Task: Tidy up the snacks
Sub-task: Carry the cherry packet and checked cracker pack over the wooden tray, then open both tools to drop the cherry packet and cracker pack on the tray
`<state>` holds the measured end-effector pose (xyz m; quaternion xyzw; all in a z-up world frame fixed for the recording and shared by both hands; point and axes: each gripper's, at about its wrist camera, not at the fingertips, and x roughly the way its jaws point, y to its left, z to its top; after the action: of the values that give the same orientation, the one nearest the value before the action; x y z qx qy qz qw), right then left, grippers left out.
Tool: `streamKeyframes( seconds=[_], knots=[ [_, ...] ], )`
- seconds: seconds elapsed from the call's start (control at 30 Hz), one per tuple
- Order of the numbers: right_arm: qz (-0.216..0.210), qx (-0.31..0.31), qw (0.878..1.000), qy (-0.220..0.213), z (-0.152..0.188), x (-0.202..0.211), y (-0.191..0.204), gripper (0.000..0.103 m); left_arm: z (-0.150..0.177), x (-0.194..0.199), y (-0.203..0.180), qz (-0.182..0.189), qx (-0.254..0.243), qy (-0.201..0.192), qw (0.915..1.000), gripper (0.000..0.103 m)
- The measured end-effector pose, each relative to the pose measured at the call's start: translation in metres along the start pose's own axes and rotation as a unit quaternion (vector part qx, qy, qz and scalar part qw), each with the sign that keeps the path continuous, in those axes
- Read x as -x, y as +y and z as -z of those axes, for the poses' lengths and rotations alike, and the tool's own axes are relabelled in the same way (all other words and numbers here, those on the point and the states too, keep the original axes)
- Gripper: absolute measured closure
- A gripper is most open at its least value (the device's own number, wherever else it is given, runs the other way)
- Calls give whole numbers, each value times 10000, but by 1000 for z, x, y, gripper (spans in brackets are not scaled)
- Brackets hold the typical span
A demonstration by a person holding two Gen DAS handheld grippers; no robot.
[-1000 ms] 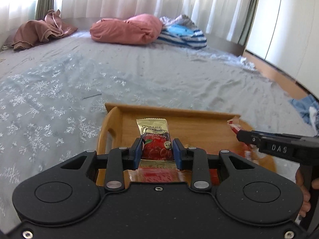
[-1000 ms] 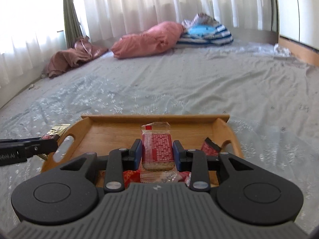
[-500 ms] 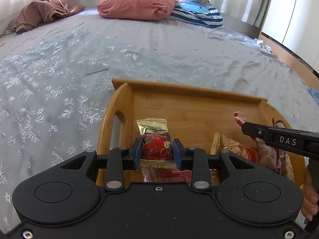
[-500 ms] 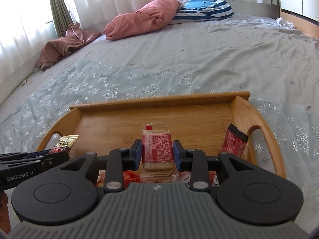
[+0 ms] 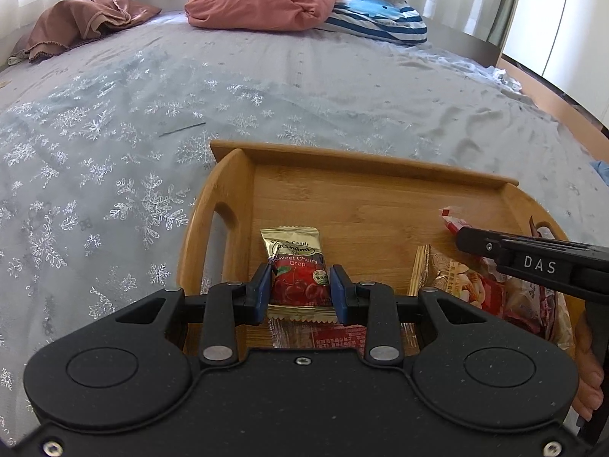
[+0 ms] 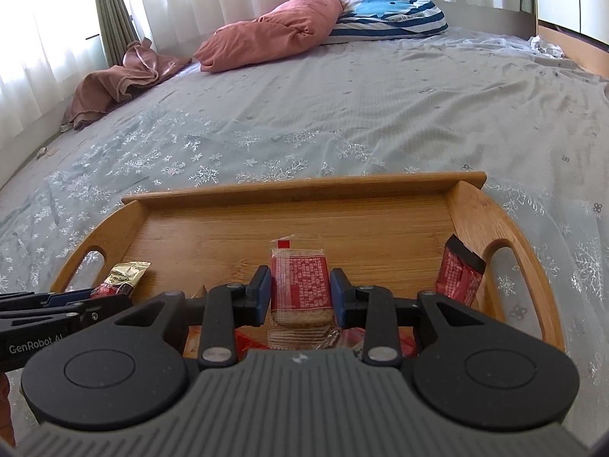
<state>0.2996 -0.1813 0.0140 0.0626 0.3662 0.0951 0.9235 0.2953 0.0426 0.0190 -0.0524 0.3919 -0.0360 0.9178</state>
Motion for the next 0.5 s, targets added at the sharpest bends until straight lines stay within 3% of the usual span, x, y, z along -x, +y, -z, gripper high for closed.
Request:
streamKeyframes(
  seconds=[0.5],
  knots=[
    [22, 43, 10000, -13, 6, -4, 1, 65, 0, -3, -3, -72, -76, -12, 9999, 71]
  ],
)
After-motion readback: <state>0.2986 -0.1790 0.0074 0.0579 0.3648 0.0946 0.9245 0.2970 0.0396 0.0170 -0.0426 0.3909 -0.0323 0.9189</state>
